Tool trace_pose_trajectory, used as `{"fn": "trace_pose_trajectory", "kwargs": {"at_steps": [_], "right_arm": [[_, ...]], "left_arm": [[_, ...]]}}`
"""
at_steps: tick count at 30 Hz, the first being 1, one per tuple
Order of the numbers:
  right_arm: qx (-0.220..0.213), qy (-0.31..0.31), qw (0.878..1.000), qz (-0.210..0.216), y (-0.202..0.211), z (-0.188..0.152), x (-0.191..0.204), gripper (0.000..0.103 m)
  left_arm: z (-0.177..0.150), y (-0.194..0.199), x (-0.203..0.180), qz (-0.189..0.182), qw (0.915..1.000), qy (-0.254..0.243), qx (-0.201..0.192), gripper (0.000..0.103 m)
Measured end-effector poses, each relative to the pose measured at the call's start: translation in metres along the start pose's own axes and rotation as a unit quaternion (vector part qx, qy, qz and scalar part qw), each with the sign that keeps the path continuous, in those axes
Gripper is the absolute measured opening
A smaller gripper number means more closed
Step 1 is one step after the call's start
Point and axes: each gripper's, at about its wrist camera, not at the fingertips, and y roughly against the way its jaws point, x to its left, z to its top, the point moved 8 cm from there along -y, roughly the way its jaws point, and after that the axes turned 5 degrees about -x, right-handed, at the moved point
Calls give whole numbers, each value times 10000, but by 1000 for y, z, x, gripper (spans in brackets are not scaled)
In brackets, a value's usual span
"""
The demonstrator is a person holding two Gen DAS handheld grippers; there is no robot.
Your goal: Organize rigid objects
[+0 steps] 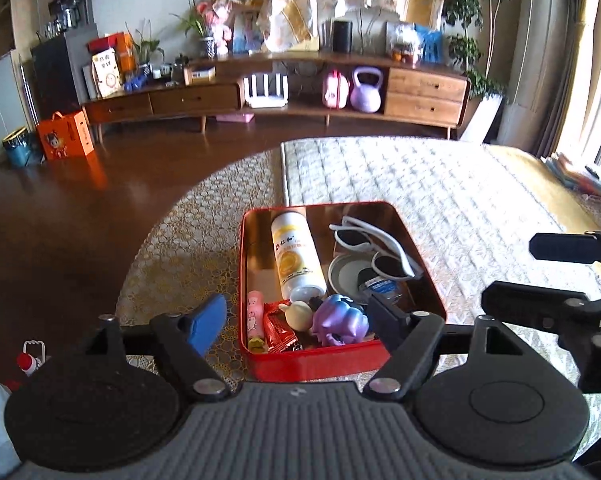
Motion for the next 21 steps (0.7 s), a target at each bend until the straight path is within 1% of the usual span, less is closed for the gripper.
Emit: {"fn": "trace_pose_trajectory", "kwargs": {"at_steps": [6, 7, 9, 11, 15, 21], "right_arm": [[-334, 84, 9994, 14, 24, 2, 0, 102], [-389, 66, 9992, 13, 28, 2, 0, 103], [-457, 22, 9990, 20, 33, 2, -2, 103], [-534, 39, 9986, 0, 37, 2, -2, 103], [-631, 181, 9978, -102, 46, -1, -1, 103], [-743, 98, 9969, -244, 59, -6, -4, 103]], "left_arm": [[-4, 17, -7, -64, 9999, 50, -128, 83], [-5, 20, -8, -95, 9998, 71, -150, 83], [-7, 25, -11, -131, 9997, 109, -166, 89], [-8, 29, -13, -115, 9997, 113, -205, 103], [-10, 37, -20, -220, 9991, 140, -332, 103], [-14, 48, -30, -310, 9985, 166, -414, 103]]}}
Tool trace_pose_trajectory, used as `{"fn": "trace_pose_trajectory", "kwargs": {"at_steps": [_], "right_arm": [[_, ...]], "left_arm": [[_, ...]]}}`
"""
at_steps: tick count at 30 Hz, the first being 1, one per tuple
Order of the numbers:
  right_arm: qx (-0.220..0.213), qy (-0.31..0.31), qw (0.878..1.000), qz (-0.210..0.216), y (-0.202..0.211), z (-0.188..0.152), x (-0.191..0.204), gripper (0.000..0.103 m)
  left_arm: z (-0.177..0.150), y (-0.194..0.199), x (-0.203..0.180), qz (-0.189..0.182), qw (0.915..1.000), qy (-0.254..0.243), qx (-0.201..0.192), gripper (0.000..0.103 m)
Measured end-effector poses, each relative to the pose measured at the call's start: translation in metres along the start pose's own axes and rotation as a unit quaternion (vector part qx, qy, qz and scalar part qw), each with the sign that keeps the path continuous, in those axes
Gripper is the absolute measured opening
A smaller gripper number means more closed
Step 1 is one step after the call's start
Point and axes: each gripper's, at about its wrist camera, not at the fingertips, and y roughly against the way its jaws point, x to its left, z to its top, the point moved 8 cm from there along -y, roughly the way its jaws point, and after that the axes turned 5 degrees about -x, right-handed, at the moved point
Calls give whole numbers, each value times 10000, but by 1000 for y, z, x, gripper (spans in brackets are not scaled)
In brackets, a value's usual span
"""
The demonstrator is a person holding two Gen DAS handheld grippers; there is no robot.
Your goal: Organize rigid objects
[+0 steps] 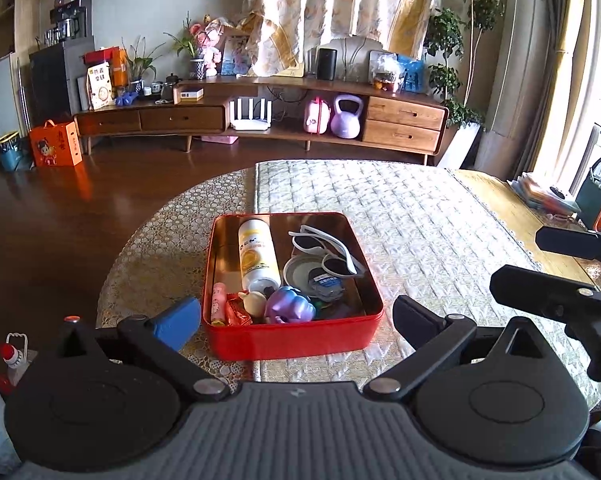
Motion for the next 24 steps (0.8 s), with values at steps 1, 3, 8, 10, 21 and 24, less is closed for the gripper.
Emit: {"fn": "trace_pose_trajectory", "kwargs": {"at_steps": [1, 3, 8, 10, 21, 24], "right_arm": [[4, 11, 10000, -14, 1, 0, 0, 103], [-13, -3, 10000, -55, 4, -1, -1, 103], [-1, -77, 9999, -99, 11, -5, -3, 103], [-8, -35, 9999, -144, 13, -7, -2, 103], [67, -49, 9998, -202, 19, -13, -5, 103], [104, -108, 9995, -287, 21, -17, -11, 103]], "left_arm": [[0, 3, -2, -13, 10000, -1, -32, 103], [-1, 7, -5, 0, 10000, -2, -64, 103], [-3, 10, -12, 23, 9998, -144, -111, 103], [-4, 12, -14, 16, 9998, -125, -121, 103], [-5, 16, -18, 129, 9997, -159, -163, 103], [-4, 16, -20, 86, 9998, -119, -148, 103]]}}
